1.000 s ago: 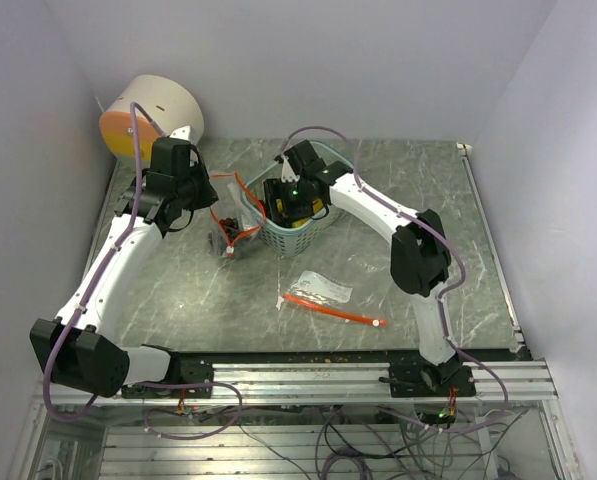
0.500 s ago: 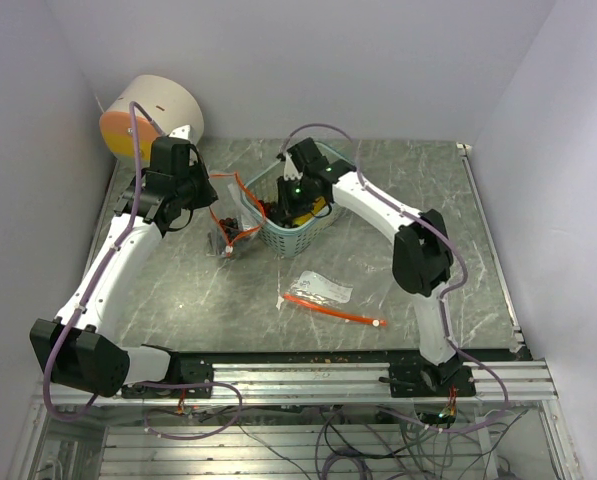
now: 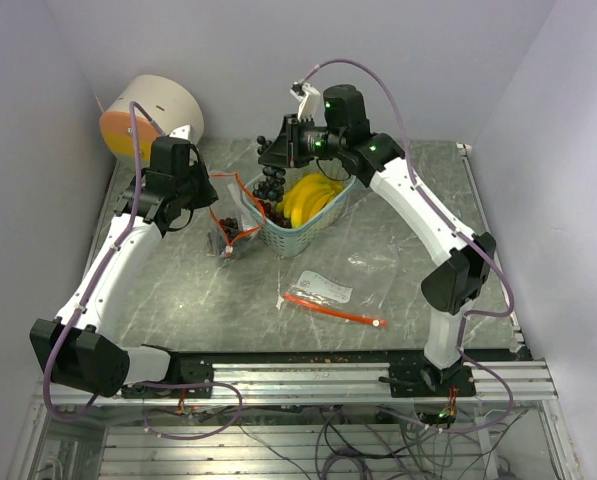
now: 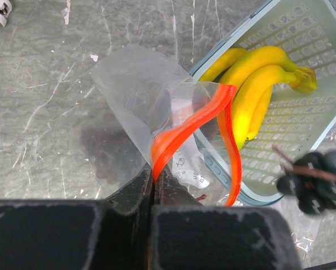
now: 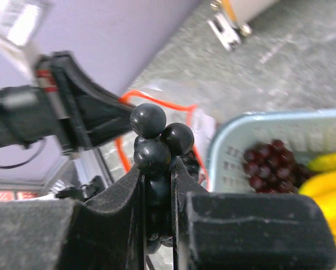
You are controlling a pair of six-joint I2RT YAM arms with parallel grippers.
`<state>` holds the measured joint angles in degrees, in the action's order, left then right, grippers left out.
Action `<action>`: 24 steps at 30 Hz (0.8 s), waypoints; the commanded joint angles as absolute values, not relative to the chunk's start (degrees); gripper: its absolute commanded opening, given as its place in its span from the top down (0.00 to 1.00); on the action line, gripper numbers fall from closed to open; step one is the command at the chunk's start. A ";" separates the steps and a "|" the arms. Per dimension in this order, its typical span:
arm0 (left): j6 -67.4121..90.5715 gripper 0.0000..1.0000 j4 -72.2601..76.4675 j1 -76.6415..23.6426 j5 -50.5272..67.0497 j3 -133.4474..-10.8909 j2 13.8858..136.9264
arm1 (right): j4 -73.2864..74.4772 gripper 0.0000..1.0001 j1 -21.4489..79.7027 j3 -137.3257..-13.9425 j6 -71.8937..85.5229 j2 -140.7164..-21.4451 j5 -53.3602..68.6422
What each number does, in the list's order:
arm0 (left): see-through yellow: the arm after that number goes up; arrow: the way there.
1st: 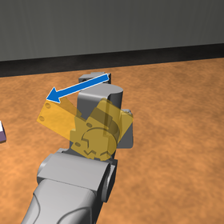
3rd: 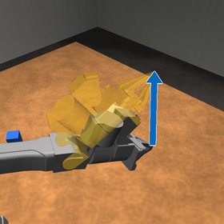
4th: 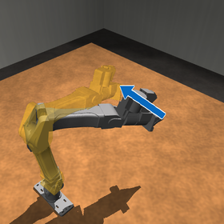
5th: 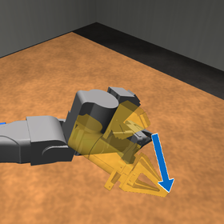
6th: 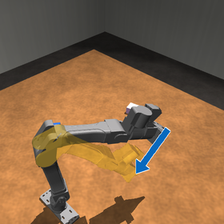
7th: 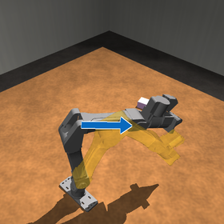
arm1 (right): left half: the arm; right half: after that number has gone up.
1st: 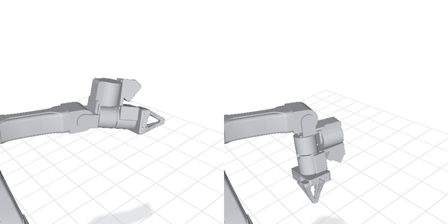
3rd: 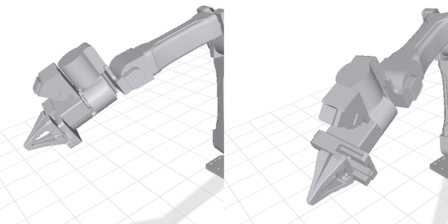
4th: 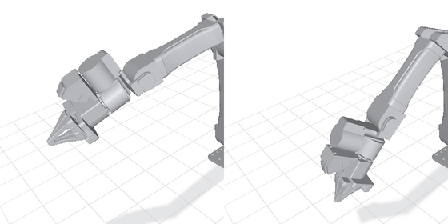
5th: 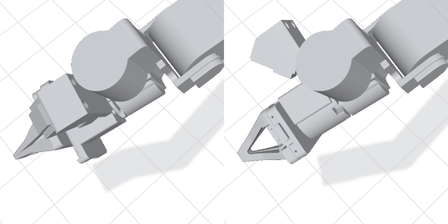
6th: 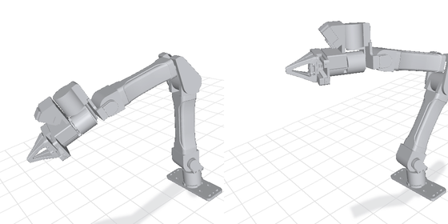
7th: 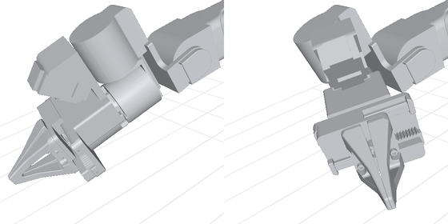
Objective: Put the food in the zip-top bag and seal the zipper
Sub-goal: Pick up the fake fruit from the bin, then place the fake fruit in the zipper food storage bag.
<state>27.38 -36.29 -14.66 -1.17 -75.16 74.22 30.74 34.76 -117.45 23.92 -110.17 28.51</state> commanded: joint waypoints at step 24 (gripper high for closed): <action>26.39 0.93 -35.51 -14.06 0.53 -79.10 74.76 | 19.84 0.81 45.00 -105.68 30.29 -110.92 13.54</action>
<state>27.33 -36.42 -14.66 -0.14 -76.42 74.81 15.75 45.43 -104.33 33.12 -109.60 18.83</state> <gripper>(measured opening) 0.075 0.148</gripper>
